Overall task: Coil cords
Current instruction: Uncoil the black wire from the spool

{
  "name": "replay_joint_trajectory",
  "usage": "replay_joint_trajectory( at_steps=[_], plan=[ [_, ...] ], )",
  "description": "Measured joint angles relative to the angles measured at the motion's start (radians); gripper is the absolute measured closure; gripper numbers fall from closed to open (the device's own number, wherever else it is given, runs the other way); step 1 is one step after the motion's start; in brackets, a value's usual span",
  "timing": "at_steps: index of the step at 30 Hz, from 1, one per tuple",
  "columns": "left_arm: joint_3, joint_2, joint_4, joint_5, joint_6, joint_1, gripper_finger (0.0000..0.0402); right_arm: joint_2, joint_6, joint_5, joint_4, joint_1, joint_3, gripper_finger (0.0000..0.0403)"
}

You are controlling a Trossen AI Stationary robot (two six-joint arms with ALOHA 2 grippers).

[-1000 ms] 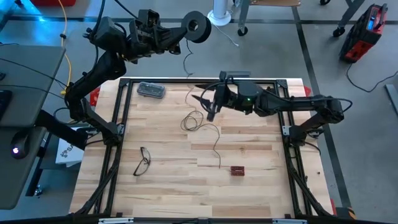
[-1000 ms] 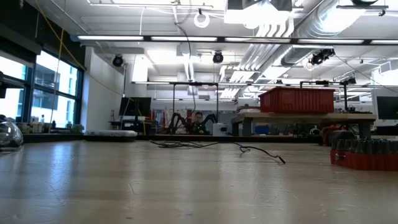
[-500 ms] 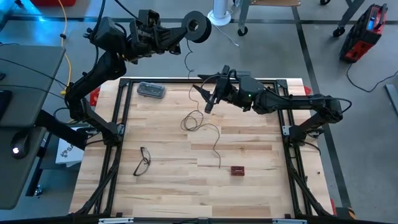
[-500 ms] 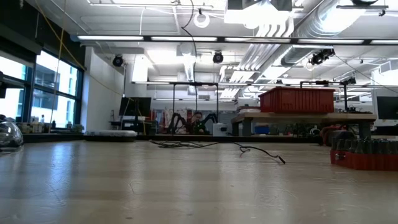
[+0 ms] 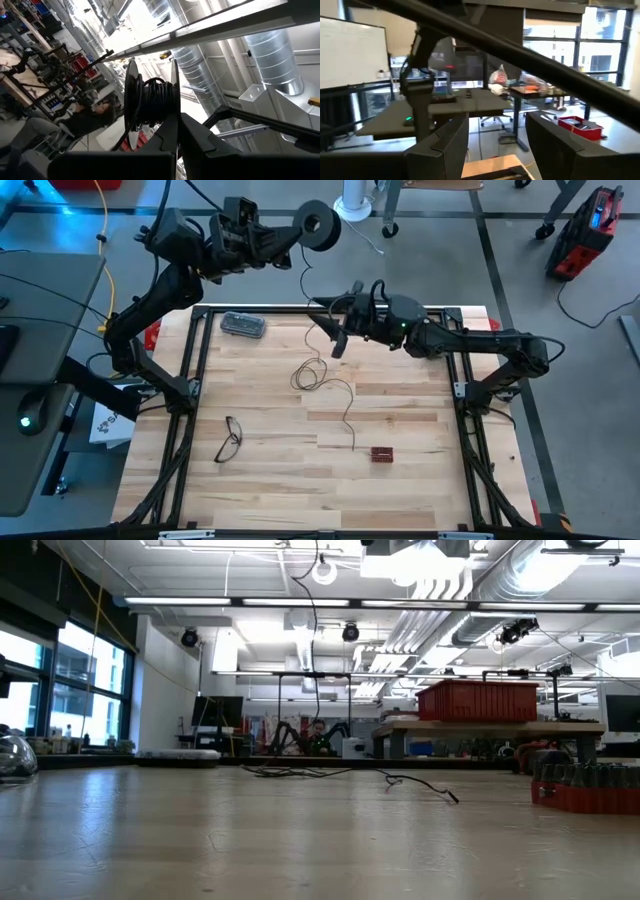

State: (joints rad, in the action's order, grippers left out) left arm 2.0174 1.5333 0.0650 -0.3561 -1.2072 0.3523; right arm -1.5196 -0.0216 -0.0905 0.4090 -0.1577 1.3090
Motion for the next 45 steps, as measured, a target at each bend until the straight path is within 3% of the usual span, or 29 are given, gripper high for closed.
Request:
replay_joint_trajectory(
  at_steps=[28, 45],
  plan=[
    [0.001, 0.011, 0.016, -0.018, -0.012, -0.025, 0.04, 0.0, 0.022, 0.016, -0.006, 0.003, 0.0, 0.0214],
    [0.001, 0.011, 0.008, -0.019, -0.012, -0.025, 0.04, 0.0, -0.005, 0.015, -0.001, 0.003, 0.0, 0.0262]
  ],
)
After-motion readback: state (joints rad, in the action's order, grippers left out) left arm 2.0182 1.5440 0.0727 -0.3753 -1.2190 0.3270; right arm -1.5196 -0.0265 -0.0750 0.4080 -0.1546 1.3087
